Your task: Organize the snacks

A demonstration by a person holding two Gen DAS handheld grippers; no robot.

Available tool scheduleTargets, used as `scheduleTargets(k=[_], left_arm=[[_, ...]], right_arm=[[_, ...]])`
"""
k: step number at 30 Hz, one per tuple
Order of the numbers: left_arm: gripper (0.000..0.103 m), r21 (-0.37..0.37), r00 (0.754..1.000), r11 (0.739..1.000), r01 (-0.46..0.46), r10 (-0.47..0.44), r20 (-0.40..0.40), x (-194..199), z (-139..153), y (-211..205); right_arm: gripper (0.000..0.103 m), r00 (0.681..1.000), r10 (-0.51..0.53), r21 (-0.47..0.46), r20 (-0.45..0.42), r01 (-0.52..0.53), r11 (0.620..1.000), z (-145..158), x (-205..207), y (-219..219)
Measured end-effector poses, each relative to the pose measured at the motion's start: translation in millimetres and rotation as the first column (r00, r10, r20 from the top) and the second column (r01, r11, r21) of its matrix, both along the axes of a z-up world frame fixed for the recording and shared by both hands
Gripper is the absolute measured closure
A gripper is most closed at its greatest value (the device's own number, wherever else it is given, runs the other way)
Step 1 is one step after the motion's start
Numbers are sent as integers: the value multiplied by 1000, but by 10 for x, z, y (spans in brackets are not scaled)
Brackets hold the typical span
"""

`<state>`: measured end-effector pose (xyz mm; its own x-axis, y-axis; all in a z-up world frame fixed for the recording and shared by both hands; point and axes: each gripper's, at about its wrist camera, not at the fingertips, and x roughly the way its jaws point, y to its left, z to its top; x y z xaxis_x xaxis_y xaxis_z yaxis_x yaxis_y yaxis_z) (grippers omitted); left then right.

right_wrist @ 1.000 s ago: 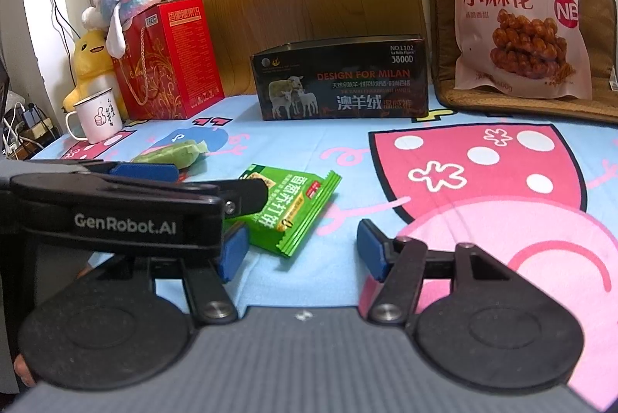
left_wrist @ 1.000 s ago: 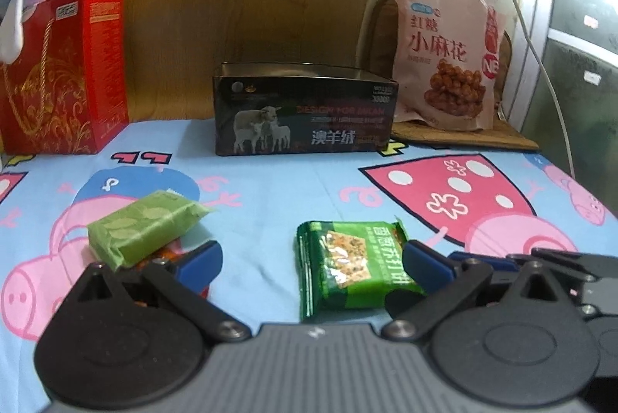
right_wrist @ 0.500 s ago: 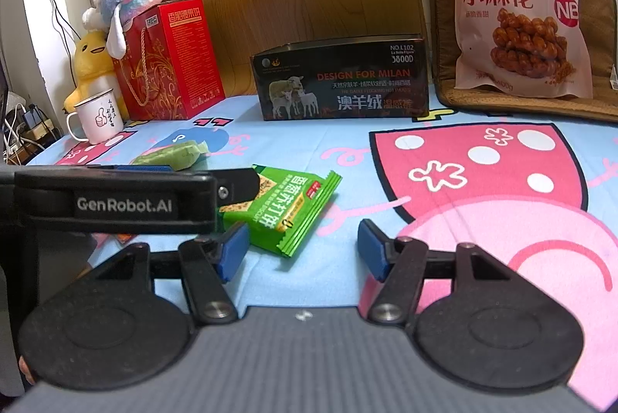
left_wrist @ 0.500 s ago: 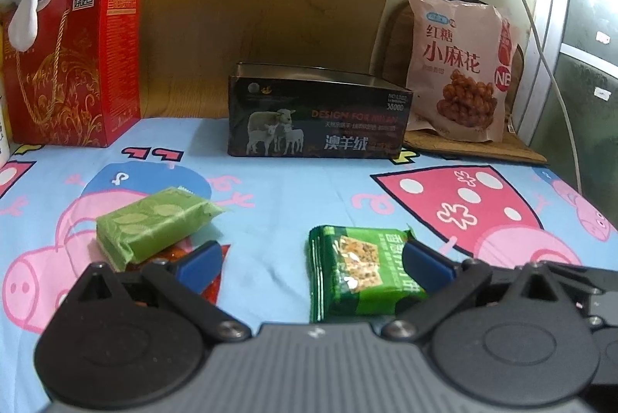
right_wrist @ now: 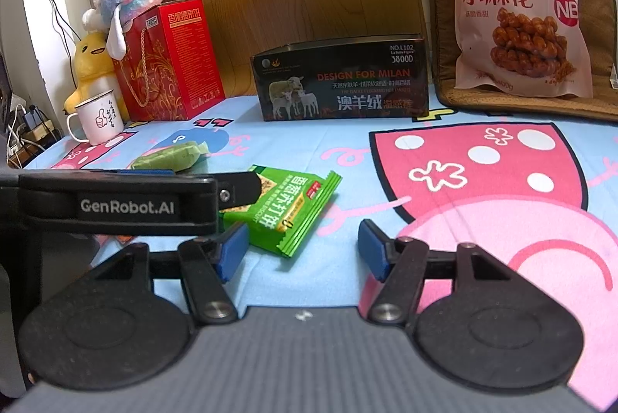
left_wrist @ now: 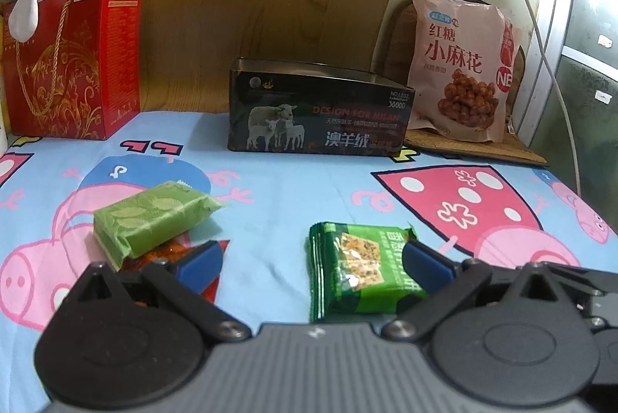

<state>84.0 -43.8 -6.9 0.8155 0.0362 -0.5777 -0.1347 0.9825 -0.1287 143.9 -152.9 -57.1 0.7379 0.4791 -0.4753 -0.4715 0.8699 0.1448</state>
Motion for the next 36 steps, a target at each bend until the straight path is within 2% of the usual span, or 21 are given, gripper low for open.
scheduleTargets(k=[7,12,19,26,36], left_arm=[[2,-5,1000,1000,14,-14,-10,5,2,0],[15,-5,999,999,45,-45,-28,13,-6,-39],[15,-35,998,998,48,-49,-37,20,-16,-7],[23,-54,998,998,45,-47,-51,35,-27,9],[23,-58,998,998,37,-41,-52,34,-26,10]], right_arm=[[37,1000,0,1,0,0,1000,-1,0,-1],[37,1000,0,1,0,0,1000,-1,1,-2],[36,1000,0,6,-2,0,1000,0,2,-1],[36,1000,1,6,-2,-1,1000,-2,5,-9],[35,1000,0,5,-2,0,1000,-2,1,0]])
